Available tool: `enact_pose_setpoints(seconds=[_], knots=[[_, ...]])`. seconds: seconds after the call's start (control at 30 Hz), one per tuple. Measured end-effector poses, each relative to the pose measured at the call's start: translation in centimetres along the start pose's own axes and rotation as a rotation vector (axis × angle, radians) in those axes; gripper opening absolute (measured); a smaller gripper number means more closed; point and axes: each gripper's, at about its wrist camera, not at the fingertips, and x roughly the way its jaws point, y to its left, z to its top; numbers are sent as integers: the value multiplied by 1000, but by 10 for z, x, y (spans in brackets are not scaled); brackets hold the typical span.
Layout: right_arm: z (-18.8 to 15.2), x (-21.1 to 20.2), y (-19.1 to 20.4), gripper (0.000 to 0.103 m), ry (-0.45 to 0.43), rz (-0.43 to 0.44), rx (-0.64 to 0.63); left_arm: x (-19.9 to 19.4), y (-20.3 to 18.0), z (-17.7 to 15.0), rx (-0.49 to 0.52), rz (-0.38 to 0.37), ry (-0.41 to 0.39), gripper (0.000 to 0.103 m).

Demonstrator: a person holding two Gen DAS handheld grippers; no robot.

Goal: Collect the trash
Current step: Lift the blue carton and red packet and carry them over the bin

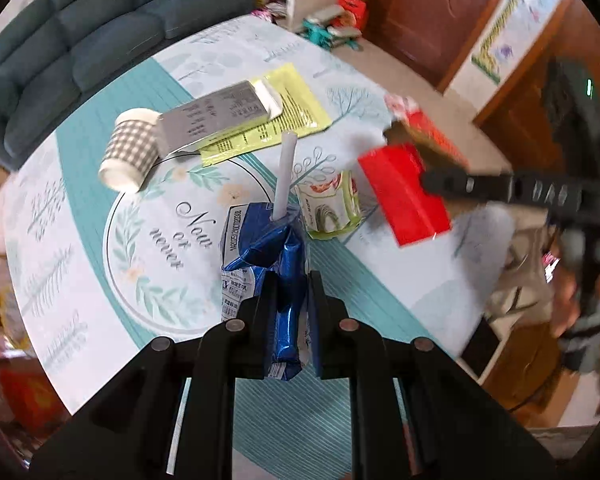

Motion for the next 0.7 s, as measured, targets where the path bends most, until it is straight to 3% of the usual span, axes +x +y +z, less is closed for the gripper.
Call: enact_pose_setpoints(seconds=[0.23,0.33,0.7], knots=[[-46,-35,-3,28,38,70,-53,-51,-17,-29,-107,-74,-46,11],[-68,-53,-12,27,67,102,-81,-63,-35,-49,-145,-70,-52,11],[-168,-111,-94,28,216,138,-192,-53,-166,-163,-289,-19,20,11]])
